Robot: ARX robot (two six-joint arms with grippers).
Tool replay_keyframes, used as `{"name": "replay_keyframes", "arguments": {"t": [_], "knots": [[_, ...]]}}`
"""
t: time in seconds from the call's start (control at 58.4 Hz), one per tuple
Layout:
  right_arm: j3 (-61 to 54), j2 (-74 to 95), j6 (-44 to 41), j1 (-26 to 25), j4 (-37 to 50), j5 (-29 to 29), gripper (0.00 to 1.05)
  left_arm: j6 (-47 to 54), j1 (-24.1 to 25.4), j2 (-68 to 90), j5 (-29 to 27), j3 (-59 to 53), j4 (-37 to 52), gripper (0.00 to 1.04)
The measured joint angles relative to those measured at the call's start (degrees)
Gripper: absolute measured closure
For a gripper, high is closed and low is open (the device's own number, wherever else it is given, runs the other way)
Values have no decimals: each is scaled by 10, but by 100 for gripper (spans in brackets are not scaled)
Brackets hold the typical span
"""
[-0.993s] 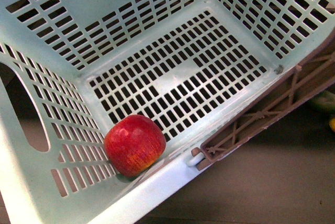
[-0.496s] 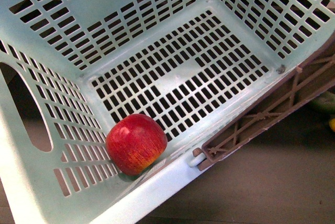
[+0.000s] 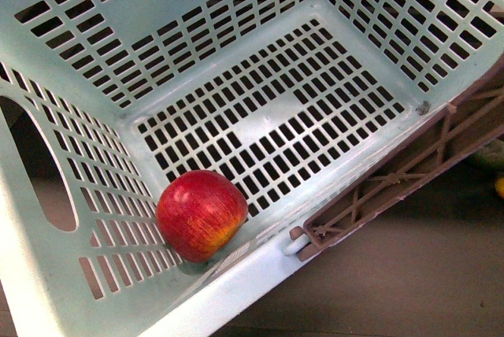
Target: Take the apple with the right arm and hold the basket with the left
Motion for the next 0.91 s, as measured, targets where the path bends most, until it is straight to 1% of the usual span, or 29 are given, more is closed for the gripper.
{"name": "replay_keyframes", "arguments": {"t": [0.034,0.051,0.103,0.171,0.205,0.291,0.325,0.513,0.548,0.633,0.684,0.787,0.907], "knots": [[0,0,0,0,0,0,103,0,0,0,0,0,0,89],[0,0,0,0,0,0,101,0,0,0,0,0,0,89],[0,0,0,0,0,0,88,2,0,0,-2,0,0,89],[0,0,0,0,0,0,78,1,0,0,-2,0,0,89],[0,0,0,0,0,0,74,1,0,0,-2,0,0,89],[0,-1,0,0,0,0,60,2,0,0,-2,0,0,89],[0,-1,0,0,0,0,57,1,0,0,-2,0,0,89],[0,-1,0,0,0,0,27,1,0,0,-1,0,0,89],[0,-1,0,0,0,0,24,1,0,0,-1,0,0,89],[0,-1,0,0,0,0,10,2,0,0,-1,0,0,89],[0,-1,1,0,0,0,7,1,-1,0,-12,0,0,89],[0,-1,1,0,0,0,9,-13,-6,0,-82,0,0,89],[0,-1,1,0,0,0,9,-10,7,0,-108,0,2,89]]}}
